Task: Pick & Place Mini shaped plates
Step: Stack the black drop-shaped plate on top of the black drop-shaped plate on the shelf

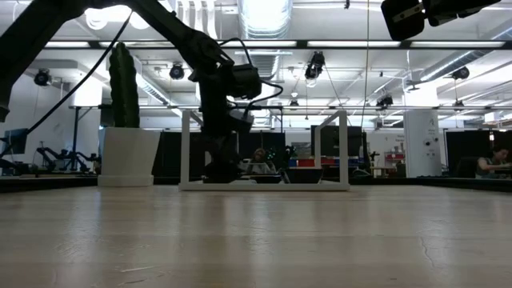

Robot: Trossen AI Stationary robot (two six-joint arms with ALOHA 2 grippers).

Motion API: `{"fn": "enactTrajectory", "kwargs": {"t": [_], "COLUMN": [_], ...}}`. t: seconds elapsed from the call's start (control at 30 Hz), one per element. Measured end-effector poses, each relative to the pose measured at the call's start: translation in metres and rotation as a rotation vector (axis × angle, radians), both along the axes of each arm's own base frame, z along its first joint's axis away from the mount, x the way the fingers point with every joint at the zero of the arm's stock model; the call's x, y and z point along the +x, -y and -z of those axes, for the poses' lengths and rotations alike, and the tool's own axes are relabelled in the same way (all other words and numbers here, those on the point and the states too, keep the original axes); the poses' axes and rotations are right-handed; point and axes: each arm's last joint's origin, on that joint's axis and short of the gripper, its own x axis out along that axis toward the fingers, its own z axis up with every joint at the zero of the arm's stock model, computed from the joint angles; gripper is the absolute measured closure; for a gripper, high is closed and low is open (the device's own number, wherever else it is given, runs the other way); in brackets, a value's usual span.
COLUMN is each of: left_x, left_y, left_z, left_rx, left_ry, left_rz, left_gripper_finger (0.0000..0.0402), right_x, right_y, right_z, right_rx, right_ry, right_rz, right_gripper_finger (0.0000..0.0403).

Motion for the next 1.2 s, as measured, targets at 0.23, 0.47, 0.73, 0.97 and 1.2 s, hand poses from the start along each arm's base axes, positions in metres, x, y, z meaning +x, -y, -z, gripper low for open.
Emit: {"fn": "enactTrajectory", "kwargs": {"t": [0.23,0.47,0.73,0.97,1.2], "left_x": [-0.0005,-0.0005,-0.0004,0.0021,0.0014], "left_y": [-0.0005,-0.0003,0.0013,0.0048,0.0030], "left_z": [-0.0006,-0.0015,-0.0019,-0.0006,-0.0009], "left_rx": [0.020,0.025,-0.013,-0.155,-0.126], "left_ry": [-0.009,0.008,0.080,0.153,0.160], "left_rz": [-0.009,-0.038,-0.122,-0.093,-0.134], "left_gripper_finger": [0.0340,0.0329,0.0329,0.0333,0.0331], "right_x": [-0.0001,0.0000,0.0000,0.0000,0.0000], "right_y": [0.0000,0.0000,0.0000,0.0000,0.0000], "right_z": [-0.0001,0.0000,0.0000,0.0000,0.0000], "right_rx": [0.002,0.002,0.002,0.000,0.000], "right_ry": [-0.001,-0.001,-0.001,0.001,0.001], "right_rz": [0.002,0.002,0.002,0.000,0.000], "right_gripper_finger": [0.0394,0.0394,0.0394,0.0394,0.0394]}}
